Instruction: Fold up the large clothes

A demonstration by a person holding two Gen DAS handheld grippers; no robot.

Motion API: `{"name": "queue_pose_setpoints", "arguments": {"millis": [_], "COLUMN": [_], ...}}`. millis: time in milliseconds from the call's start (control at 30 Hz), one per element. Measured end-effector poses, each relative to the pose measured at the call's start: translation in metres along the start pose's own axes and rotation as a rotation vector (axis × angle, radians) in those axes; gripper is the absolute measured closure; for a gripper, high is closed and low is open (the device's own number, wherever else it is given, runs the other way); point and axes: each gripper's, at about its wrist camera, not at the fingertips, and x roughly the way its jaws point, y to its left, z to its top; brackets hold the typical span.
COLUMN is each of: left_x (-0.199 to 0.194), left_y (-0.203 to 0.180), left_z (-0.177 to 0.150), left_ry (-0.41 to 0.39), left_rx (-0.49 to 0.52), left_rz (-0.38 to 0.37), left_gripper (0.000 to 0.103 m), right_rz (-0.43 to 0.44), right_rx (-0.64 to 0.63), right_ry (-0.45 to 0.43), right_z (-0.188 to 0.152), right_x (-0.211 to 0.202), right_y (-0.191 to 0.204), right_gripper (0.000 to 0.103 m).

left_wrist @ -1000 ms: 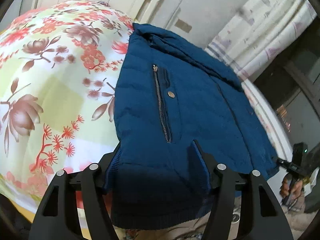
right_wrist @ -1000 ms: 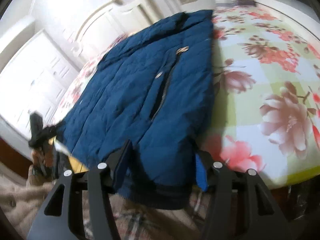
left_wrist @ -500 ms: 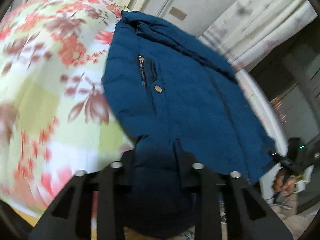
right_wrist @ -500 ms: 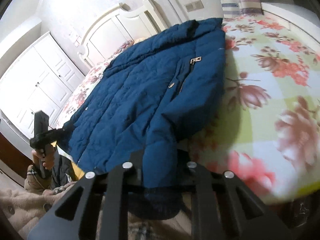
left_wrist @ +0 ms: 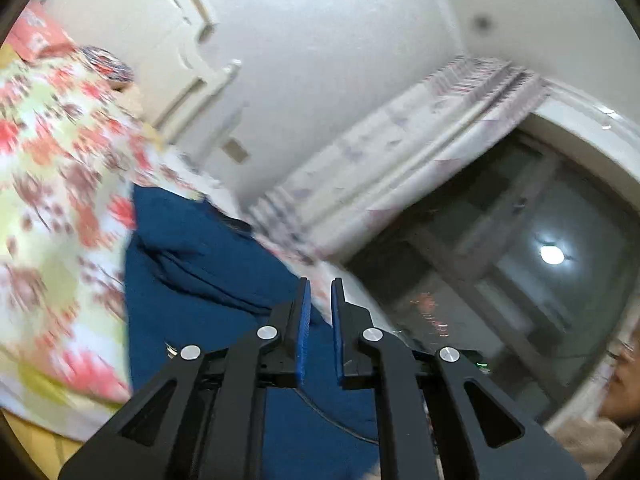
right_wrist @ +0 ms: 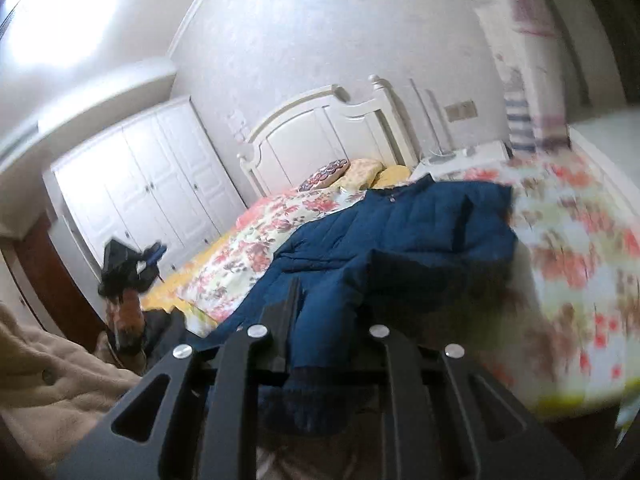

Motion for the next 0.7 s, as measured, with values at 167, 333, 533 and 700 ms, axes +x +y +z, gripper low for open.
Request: {"name": "queue_pose_setpoints", "arguments": {"millis": [167, 333, 533, 700], "left_x": [0.025, -0.002, -0.018, 0.027], "left_y": [0.030, 0.101, 0.133, 0.130], "left_z": [-0.029, -0.088, -0.131, -0.165], "left_ry": [0.284, 0.457, 0.431, 0.580], "left_rx": [0.006, -0.169, -0.348, -0.355], "left_rz": [0.154, 0.255, 0.094, 0.063], "left_gripper": [0.086, 0.007, 0.004, 0.004], "right_rz": [-0.028, -0.055, -0.045, -0.052], "right_rx": [0.021, 0.079, 0.055, 0.058], "right_ry": [0.023, 0.049, 0.049, 0.051], "right_z": [-0.012, -0.032, -0.024, -0.028], "right_x": [-0.003, -0.010, -0.001, -0.003], "right_y": [-0.007, -0.018, -0.013, -0.012], "right_gripper": [0.087, 0.087, 0.087, 0.087]}}
